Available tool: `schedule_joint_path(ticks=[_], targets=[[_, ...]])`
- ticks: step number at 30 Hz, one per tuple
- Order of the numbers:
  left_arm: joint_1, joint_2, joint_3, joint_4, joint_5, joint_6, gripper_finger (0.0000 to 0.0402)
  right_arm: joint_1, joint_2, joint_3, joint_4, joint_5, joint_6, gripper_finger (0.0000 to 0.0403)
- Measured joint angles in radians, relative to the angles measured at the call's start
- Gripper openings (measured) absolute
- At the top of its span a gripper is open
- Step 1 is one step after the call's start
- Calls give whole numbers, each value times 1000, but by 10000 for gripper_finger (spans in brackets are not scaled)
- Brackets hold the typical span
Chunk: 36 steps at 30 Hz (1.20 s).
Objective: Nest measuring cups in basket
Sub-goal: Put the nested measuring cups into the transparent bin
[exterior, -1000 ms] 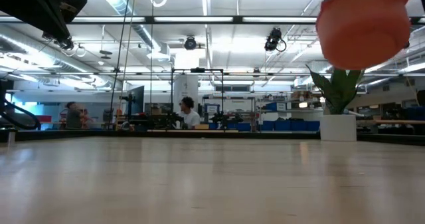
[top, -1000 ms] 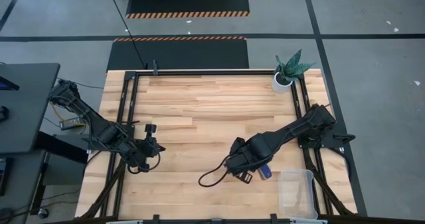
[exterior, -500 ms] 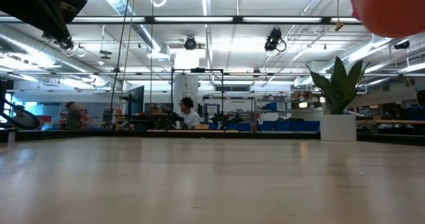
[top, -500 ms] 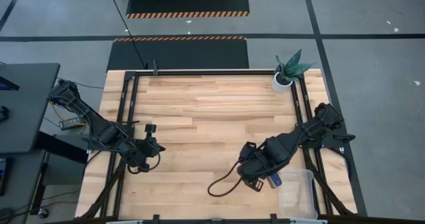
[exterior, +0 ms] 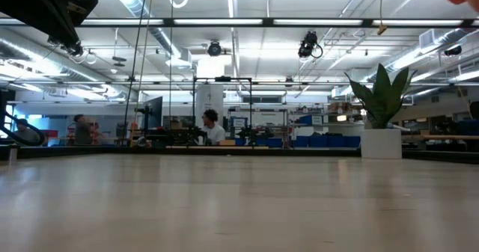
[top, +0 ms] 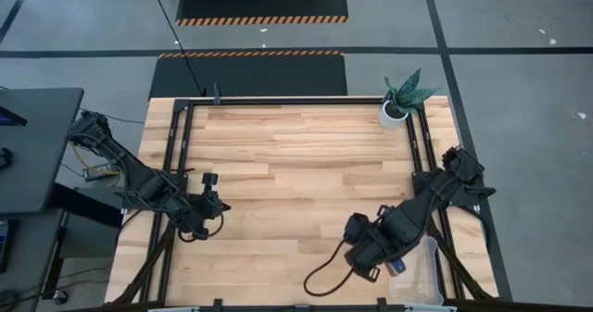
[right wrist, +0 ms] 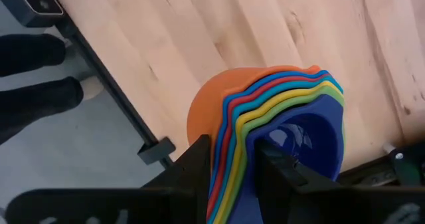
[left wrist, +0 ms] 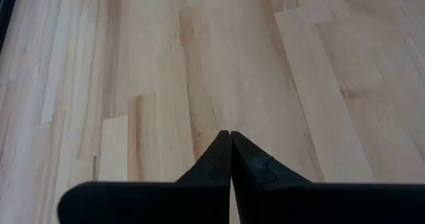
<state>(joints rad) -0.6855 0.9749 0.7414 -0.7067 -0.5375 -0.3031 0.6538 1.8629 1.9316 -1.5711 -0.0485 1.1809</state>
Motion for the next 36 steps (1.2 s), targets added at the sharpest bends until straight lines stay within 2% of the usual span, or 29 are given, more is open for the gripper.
schedule_joint_path(ticks=[10,19,36], targets=[[0,0,0,15,1,-104,7,44,0,0,0,25,72,97],[0,0,0,178,2,-18,7,51,0,0,0,50,141,97],[0,0,0,176,1,10,7,138,0,-42,1,40,287,91]])
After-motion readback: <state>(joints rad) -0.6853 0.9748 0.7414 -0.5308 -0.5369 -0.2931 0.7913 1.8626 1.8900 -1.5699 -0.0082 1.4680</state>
